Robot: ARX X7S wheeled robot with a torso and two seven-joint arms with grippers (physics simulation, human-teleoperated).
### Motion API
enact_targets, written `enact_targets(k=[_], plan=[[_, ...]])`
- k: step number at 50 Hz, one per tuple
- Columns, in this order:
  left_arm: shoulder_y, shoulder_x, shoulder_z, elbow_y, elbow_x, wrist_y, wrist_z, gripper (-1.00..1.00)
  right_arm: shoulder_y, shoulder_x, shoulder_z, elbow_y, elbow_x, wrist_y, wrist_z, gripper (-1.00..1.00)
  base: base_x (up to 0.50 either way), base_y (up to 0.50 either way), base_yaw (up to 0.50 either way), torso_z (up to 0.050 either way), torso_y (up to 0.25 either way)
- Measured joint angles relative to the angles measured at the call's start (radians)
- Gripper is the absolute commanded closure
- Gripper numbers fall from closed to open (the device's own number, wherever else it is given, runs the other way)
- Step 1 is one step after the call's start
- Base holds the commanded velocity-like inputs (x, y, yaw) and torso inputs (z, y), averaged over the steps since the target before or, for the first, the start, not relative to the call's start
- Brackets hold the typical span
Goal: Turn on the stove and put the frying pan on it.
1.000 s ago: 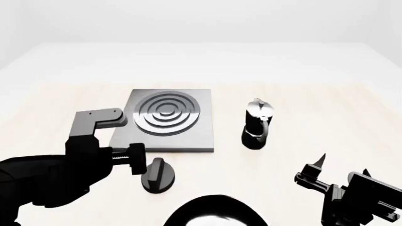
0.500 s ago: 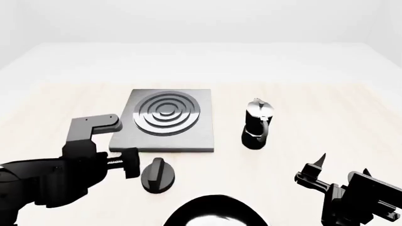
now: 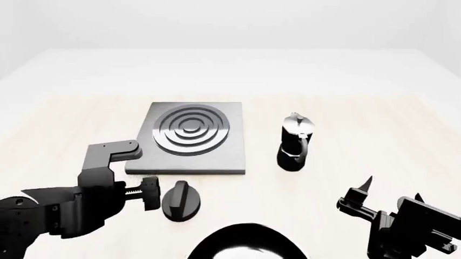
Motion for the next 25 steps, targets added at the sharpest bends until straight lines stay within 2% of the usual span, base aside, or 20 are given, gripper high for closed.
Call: enact_targets(k=[25], plan=[[-0.003,0.008,0.095,-0.076,0.104,0.058,0.17,-1.0,0.0,0.008,-0.009,-0.005,0.009,0.0,0.008,-1.0,0.0,0.0,0.0,0.0,0.0]])
